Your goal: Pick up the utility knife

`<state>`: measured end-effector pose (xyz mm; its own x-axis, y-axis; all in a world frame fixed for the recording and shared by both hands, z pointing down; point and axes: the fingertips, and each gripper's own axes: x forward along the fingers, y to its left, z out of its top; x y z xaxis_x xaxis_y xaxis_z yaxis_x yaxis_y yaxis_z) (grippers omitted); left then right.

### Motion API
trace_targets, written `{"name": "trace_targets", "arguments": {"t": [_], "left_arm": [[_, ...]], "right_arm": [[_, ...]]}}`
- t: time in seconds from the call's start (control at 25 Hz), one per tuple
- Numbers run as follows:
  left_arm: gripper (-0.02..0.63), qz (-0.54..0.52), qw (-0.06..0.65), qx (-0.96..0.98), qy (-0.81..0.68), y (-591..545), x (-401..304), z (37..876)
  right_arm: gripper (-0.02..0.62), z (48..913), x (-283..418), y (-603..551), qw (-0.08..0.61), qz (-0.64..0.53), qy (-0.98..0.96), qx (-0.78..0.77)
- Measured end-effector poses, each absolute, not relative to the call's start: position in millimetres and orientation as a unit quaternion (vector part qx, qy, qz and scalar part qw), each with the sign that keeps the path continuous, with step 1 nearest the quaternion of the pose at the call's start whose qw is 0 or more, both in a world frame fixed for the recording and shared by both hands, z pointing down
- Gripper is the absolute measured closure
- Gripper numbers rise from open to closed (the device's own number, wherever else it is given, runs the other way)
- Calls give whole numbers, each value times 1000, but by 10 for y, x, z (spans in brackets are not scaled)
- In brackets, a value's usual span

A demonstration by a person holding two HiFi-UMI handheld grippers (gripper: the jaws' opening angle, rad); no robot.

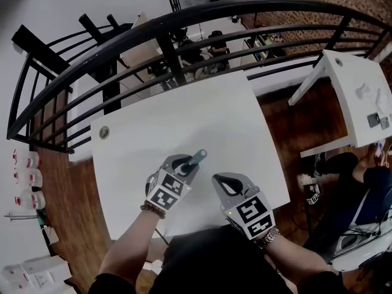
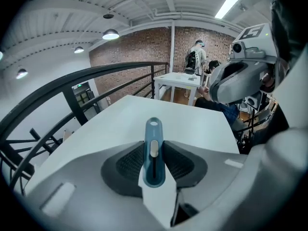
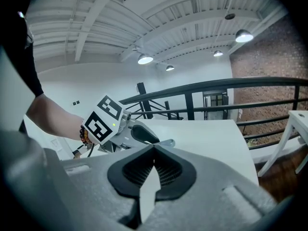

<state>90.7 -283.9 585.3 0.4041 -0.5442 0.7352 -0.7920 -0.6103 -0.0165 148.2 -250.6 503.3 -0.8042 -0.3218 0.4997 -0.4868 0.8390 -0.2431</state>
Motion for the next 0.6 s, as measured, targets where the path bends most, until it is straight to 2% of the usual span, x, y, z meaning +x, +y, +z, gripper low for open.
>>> {"name": "trace_targets", "arguments": {"t": [0.6], "left_arm": [[460,272,121,832,-468,-2012,567,4841]], "right_arm": [[603,4504,1114,-1847,196,104,-944,244]]}}
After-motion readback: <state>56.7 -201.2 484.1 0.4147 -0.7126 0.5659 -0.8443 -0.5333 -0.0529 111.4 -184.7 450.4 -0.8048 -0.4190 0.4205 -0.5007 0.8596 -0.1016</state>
